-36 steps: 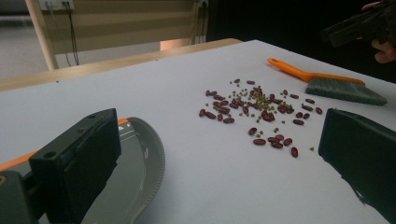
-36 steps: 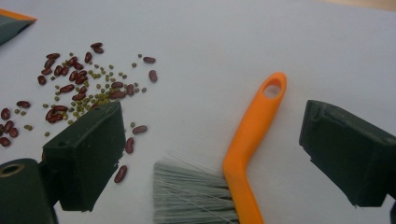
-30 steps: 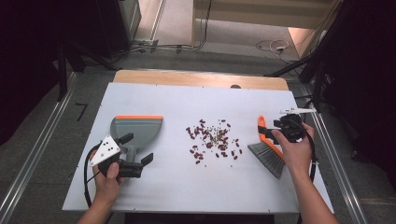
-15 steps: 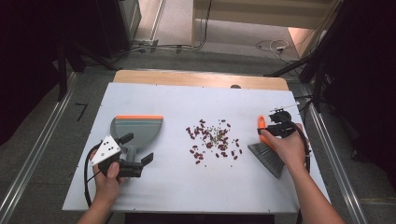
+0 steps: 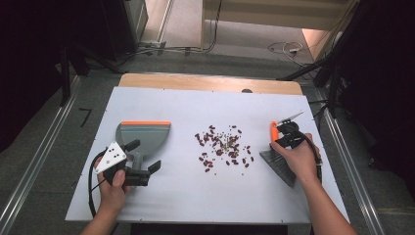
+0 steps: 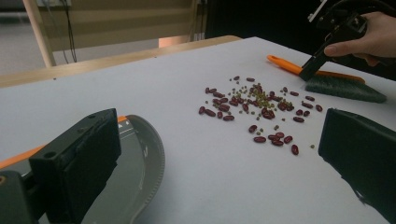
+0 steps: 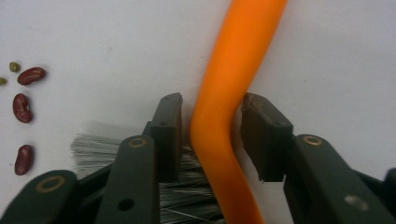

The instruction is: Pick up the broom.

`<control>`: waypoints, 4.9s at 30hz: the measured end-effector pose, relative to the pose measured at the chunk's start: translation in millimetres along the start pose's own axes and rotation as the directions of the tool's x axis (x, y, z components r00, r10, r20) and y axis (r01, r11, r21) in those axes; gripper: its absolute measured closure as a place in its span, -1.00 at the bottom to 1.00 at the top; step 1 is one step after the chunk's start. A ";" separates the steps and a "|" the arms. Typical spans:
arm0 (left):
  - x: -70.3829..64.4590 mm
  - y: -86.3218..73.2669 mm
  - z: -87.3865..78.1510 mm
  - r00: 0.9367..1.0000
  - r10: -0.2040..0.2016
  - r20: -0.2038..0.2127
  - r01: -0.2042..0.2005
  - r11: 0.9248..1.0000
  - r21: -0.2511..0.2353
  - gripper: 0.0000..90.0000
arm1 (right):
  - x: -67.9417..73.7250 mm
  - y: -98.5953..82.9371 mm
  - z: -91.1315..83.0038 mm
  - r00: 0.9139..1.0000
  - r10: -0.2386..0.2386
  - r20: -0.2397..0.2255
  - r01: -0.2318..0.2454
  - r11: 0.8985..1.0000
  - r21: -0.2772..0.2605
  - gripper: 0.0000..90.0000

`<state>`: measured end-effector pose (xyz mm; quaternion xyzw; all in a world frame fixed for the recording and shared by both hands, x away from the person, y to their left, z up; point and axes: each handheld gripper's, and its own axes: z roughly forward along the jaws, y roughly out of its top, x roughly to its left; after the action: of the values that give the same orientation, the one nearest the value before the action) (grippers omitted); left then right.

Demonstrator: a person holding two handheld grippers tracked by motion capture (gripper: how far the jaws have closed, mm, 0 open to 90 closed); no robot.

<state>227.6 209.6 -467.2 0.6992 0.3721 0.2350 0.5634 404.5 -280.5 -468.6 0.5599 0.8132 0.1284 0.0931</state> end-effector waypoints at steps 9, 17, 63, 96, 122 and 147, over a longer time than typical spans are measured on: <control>-2.0 1.2 -0.6 1.000 0.011 0.003 -0.012 1.000 0.002 -1.00 | -3.1 -2.8 1.5 1.000 0.030 -0.002 -0.030 0.999 -0.025 0.50; 0.4 1.6 -1.9 1.000 0.006 -0.004 -0.006 1.000 -0.003 -1.00 | -7.0 -13.8 1.2 0.999 0.028 -0.031 -0.031 0.994 -0.107 0.51; -18.9 14.5 5.2 0.998 0.048 0.037 -0.047 0.998 -0.041 -1.00 | 20.1 -72.7 -82.3 0.966 -0.082 -0.247 -0.170 0.521 -0.836 0.53; -81.8 26.7 53.5 0.971 0.009 0.241 -0.014 1.000 0.018 -0.84 | 150.2 -66.2 -89.6 0.883 -0.361 -0.301 -0.077 0.520 -0.851 0.53; -115.4 24.9 69.7 0.981 -0.068 0.184 0.049 0.993 0.107 0.58 | 204.2 -78.6 -90.5 0.861 -0.425 -0.281 -0.032 0.506 -0.862 0.53; -77.8 34.3 50.5 0.880 0.038 0.473 -0.061 0.998 0.035 0.92 | 147.4 -57.4 -87.2 0.526 -0.709 -0.470 0.074 0.588 -0.805 0.23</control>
<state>226.5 114.6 -440.0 0.7582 0.2115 0.0630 0.6136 275.4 -171.4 -404.8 0.1492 0.7693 0.6208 -0.0228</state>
